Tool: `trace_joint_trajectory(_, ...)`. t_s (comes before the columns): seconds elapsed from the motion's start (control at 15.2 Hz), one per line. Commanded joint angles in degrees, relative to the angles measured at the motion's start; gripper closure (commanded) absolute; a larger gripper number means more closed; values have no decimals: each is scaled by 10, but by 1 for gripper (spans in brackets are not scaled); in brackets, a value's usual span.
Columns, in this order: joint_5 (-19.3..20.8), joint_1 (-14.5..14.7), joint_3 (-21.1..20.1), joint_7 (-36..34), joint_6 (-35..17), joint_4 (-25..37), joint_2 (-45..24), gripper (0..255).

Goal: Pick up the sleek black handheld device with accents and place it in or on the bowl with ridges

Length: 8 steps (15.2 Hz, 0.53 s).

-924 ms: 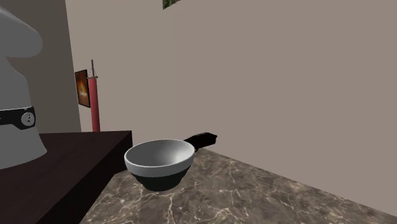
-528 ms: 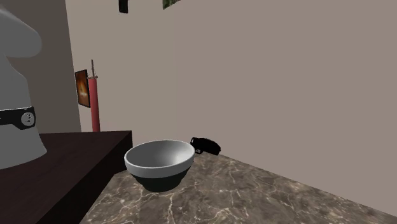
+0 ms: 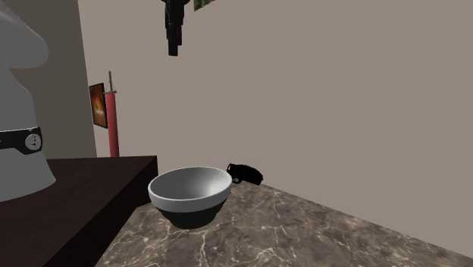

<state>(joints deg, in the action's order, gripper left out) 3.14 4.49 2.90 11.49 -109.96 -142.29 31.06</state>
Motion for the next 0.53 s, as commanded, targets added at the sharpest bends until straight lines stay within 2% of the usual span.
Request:
trace_joint_trajectory(0.0, 0, 5, 1, 7, -46, -8, -37, 0)
trace_joint_trajectory(0.46, -3, 23, -7, 24, -177, -1, -176, 0)
